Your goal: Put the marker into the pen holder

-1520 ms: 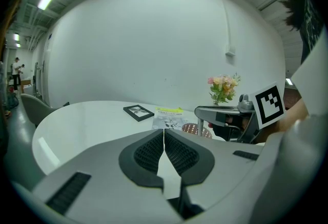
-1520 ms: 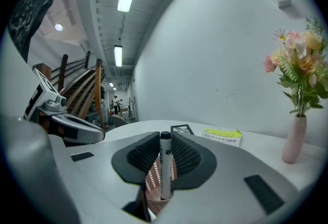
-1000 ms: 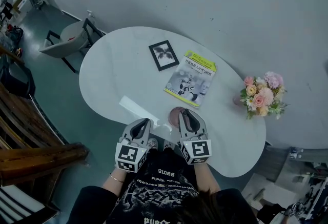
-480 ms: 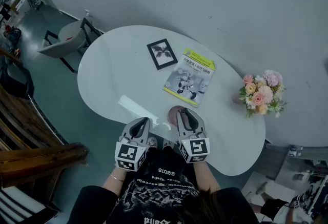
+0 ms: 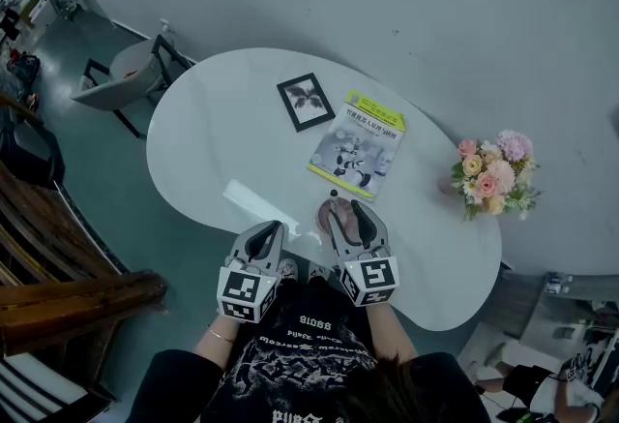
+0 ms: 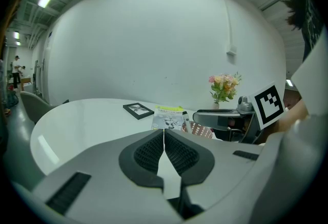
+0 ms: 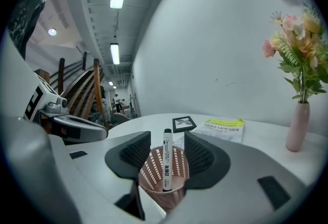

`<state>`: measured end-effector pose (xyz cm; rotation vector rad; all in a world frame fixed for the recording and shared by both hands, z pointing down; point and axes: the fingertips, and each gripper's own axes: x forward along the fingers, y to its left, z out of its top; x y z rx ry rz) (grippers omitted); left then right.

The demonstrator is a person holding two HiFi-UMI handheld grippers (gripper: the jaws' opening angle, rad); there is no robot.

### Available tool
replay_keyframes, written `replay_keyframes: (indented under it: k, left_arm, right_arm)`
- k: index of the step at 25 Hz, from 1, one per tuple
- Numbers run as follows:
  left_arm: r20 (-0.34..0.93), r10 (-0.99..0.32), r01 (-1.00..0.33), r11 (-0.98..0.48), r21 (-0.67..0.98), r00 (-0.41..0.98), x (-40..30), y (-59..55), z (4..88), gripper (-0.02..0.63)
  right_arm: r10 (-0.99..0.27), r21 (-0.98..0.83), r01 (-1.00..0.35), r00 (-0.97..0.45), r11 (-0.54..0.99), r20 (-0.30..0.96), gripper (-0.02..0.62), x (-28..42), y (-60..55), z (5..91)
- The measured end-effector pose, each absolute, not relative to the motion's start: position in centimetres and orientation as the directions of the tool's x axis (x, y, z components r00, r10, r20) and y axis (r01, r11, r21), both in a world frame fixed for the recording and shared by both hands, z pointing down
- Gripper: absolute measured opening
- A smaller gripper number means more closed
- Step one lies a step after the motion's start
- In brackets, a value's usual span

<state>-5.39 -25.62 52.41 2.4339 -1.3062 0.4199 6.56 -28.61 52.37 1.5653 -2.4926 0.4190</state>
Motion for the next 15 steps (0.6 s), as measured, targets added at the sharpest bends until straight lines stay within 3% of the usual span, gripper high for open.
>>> replay_keyframes:
  k: [15]
  left_arm:
    - [0.332,-0.733,-0.803,-0.568,0.181,0.593,-3.4,-26.2,49.6,0.025]
  right_arm:
    - [-0.853,-0.147,-0.887,-0.461,0.437,0.244,0.204,7.3,-27.8,48.3]
